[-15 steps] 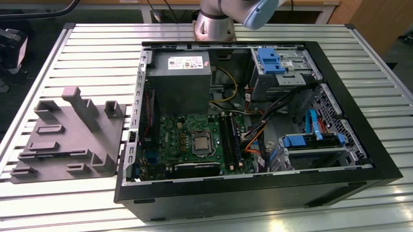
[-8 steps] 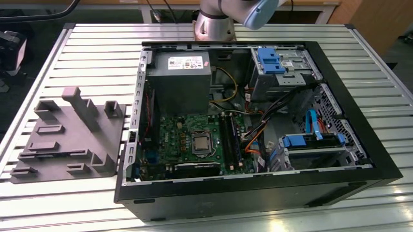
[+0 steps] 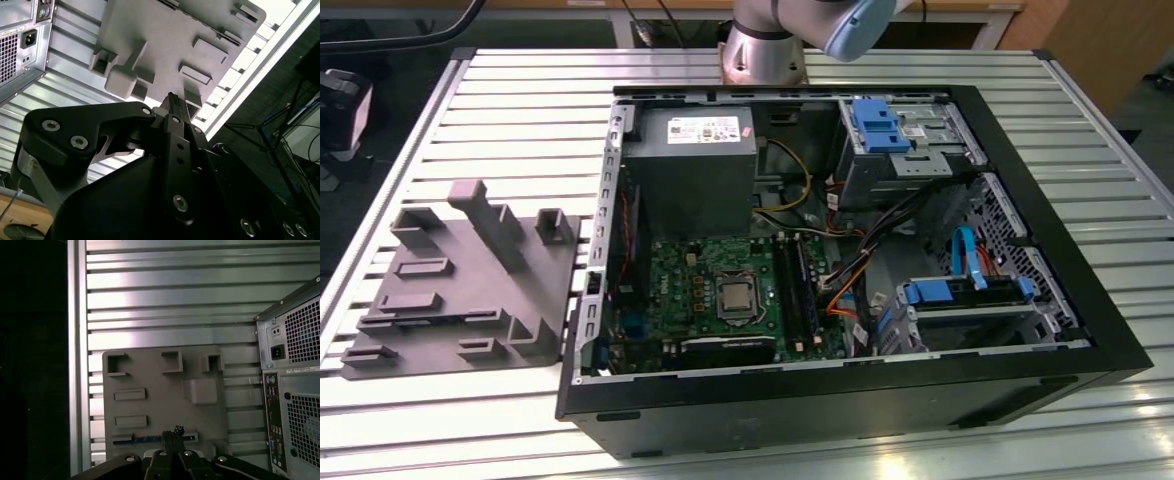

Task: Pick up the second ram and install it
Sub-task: 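Reach for the second ram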

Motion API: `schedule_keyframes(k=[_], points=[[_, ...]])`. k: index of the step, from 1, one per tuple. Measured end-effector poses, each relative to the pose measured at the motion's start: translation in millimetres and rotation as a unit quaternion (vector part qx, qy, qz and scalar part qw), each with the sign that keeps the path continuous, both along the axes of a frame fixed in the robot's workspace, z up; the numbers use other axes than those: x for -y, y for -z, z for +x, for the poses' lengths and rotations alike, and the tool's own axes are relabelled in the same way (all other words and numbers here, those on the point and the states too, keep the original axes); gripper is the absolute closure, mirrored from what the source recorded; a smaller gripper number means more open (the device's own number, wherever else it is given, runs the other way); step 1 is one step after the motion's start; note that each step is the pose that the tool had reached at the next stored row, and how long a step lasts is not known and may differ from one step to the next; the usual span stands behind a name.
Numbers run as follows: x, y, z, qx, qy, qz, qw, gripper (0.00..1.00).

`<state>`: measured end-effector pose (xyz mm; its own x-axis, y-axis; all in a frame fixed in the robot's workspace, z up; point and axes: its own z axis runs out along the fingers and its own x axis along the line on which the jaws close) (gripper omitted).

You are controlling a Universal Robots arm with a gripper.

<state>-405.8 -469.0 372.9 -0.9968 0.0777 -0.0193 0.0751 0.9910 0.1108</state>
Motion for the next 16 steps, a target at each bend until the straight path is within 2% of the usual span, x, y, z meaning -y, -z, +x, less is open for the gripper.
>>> schedule_keyframes(k=[16], points=[[5.6,3.9,-2.4,0.0000,0.000,0.0000,1.0000,0.89]])
